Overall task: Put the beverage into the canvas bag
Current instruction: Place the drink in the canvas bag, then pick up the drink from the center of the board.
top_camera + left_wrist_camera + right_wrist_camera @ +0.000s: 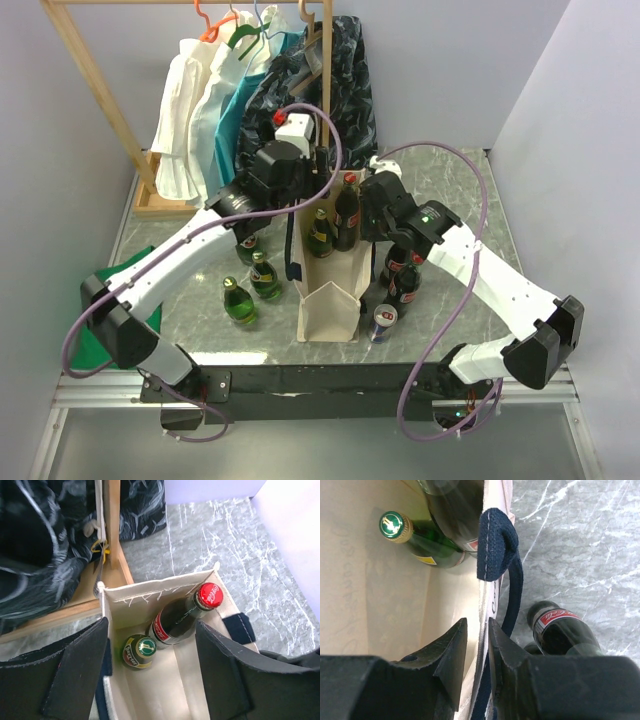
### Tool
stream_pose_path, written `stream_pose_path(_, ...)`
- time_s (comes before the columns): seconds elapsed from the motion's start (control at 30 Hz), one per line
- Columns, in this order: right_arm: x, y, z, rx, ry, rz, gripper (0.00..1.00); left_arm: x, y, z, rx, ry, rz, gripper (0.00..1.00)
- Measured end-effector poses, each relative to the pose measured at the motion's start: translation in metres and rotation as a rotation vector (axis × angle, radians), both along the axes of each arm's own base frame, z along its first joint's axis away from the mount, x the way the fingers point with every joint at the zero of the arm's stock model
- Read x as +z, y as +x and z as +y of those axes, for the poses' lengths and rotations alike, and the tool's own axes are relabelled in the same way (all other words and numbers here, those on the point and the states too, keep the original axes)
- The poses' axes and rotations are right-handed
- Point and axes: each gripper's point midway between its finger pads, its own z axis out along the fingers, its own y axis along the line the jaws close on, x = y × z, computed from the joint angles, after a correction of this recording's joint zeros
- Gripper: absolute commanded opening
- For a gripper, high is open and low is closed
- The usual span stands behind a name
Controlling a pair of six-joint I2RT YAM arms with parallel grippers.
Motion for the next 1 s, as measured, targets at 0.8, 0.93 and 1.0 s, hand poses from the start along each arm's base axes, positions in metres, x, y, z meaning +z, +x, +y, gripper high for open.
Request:
stream_pose_path(0.8, 0.064, -0.006, -0.016, -0.035, 0.090, -0.162, 0.43, -0.021, -0.025, 0.036, 0.044, 0.080, 0.040, 0.86)
stream_pose_path(0.93, 0.067, -0.007, -0.023, -0.055, 0.080, -0.176, 0.46, -0.027, -0.030, 0.039, 0.036, 0.098, 0.066, 0.86)
stream_pose_path(1.0, 0.069, -0.007, -0.027, -0.067, 0.074, -0.185, 0.47, -0.032, -0.034, 0.041, 0.027, 0.109, 0.083, 0.87)
